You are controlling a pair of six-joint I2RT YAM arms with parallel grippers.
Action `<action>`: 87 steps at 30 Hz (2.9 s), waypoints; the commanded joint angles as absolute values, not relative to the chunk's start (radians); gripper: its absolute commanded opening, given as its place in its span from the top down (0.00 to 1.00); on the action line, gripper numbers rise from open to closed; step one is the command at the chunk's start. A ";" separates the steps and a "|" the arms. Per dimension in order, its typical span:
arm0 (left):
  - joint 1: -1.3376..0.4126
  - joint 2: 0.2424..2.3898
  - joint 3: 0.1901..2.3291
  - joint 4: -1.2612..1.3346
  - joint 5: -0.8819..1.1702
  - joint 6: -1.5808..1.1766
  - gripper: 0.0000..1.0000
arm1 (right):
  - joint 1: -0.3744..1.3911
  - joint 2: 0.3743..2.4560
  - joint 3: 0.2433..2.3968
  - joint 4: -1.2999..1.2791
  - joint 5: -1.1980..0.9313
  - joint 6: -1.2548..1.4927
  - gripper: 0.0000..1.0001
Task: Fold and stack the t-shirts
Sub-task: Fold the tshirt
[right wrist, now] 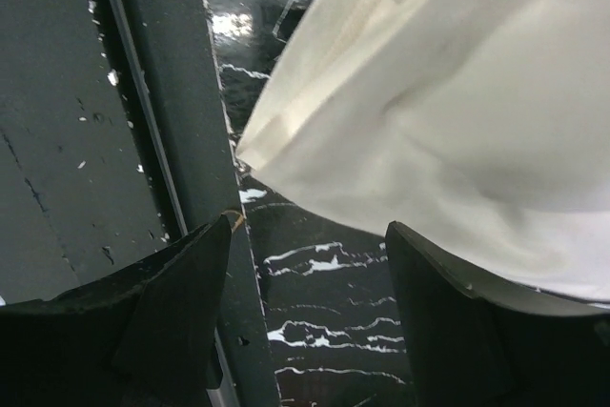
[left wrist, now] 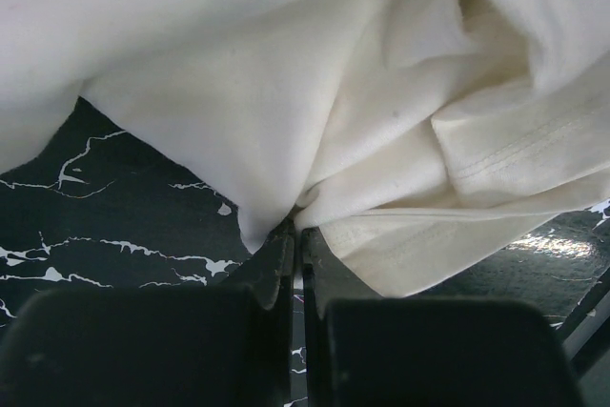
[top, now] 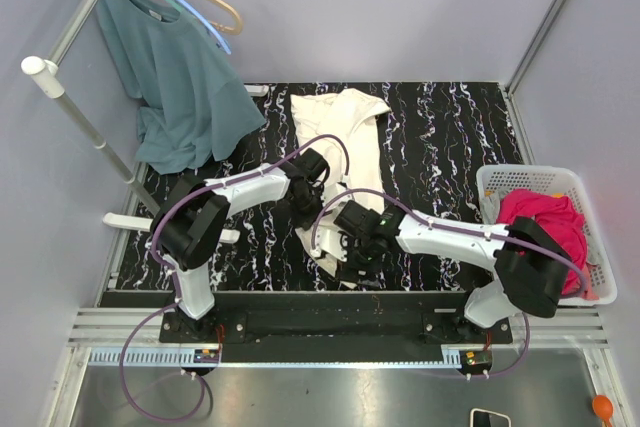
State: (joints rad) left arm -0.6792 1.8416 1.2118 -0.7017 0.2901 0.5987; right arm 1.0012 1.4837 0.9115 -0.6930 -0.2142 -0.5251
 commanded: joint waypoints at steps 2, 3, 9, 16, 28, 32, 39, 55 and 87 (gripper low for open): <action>-0.670 1.853 1.250 -0.678 0.265 0.618 1.00 | 1.034 1.537 0.957 -0.644 -0.261 -0.517 0.26; -0.670 1.853 1.250 -0.677 0.265 0.617 1.00 | 1.034 1.543 0.962 -0.643 -0.262 -0.518 0.26; -0.670 1.850 1.236 -0.678 0.265 0.620 1.00 | 1.037 1.575 0.968 -0.626 -0.261 -0.534 0.27; -0.670 1.841 1.213 -0.678 0.262 0.626 1.00 | 1.037 1.624 0.966 -0.618 -0.270 -0.549 0.31; -0.670 1.810 1.181 -0.678 0.262 0.620 1.00 | 1.037 1.669 0.985 -0.615 -0.284 -0.535 0.51; -0.672 1.786 1.163 -0.683 0.262 0.601 1.00 | 1.037 1.654 0.982 -0.630 -0.264 -0.519 0.66; -0.678 1.669 1.132 -0.748 0.279 0.568 1.00 | 1.037 1.568 0.966 -0.701 -0.256 -0.509 0.81; -0.822 1.514 1.124 -0.876 0.255 0.502 1.00 | 1.037 1.404 0.982 -0.819 -0.216 -0.526 1.00; -0.684 1.606 1.337 -0.839 0.106 0.609 1.00 | 0.759 1.451 1.160 -0.747 0.031 -0.761 1.00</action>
